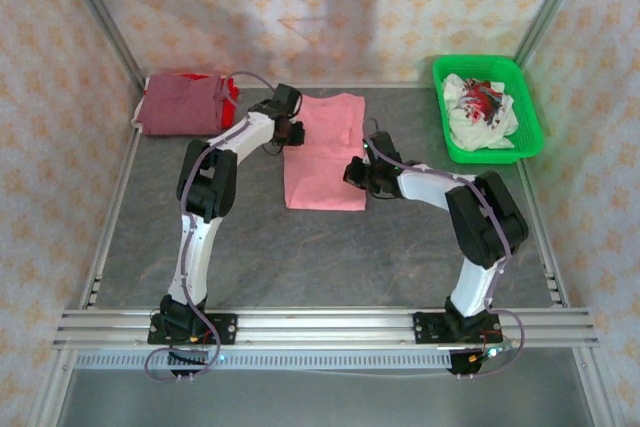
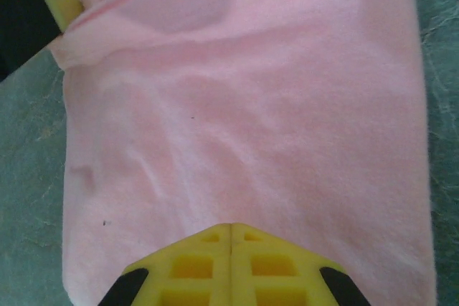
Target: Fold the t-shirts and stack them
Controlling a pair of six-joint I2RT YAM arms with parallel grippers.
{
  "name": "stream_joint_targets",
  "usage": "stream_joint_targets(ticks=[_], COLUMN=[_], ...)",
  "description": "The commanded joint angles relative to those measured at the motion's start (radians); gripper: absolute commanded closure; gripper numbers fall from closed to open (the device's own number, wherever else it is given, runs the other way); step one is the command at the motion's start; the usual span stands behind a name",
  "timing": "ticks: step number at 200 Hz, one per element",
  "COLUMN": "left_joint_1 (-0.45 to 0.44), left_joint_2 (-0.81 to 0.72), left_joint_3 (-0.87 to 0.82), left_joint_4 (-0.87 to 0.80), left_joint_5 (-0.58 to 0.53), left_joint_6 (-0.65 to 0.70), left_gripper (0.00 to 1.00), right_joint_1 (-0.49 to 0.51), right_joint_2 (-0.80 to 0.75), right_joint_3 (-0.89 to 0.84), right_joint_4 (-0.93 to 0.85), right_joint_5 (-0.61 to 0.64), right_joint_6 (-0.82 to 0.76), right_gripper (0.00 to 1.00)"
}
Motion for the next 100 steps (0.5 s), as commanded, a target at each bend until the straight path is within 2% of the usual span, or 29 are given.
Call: stream_joint_targets(ticks=[1, 15, 32, 69, 100], left_joint_1=[0.002, 0.001, -0.013, -0.102, -0.153], left_joint_2=[-0.043, -0.087, -0.187, -0.503, -0.608], left_joint_3=[0.130, 0.142, 0.043, -0.465, -0.760], left_joint_4=[-0.096, -0.104, -0.068, 0.214, 0.394], left_joint_5=[-0.035, -0.017, 0.010, 0.061, 0.124], left_joint_6=[0.038, 0.022, -0.013, -0.124, -0.208], left_gripper=[0.77, 0.77, 0.76, 0.77, 0.80], right_joint_1=[-0.003, -0.004, -0.006, -0.002, 0.001], right_joint_2=[-0.054, -0.057, -0.057, -0.094, -0.134], right_joint_3=[-0.009, -0.010, -0.014, -0.049, -0.111], right_joint_4=[-0.007, -0.005, -0.006, 0.010, 0.027], right_joint_5=[0.033, 0.035, 0.033, -0.026, -0.077], right_joint_6=[-0.028, -0.033, -0.023, 0.026, 0.067], right_gripper=[1.00, 1.00, 1.00, 1.00, 1.00])
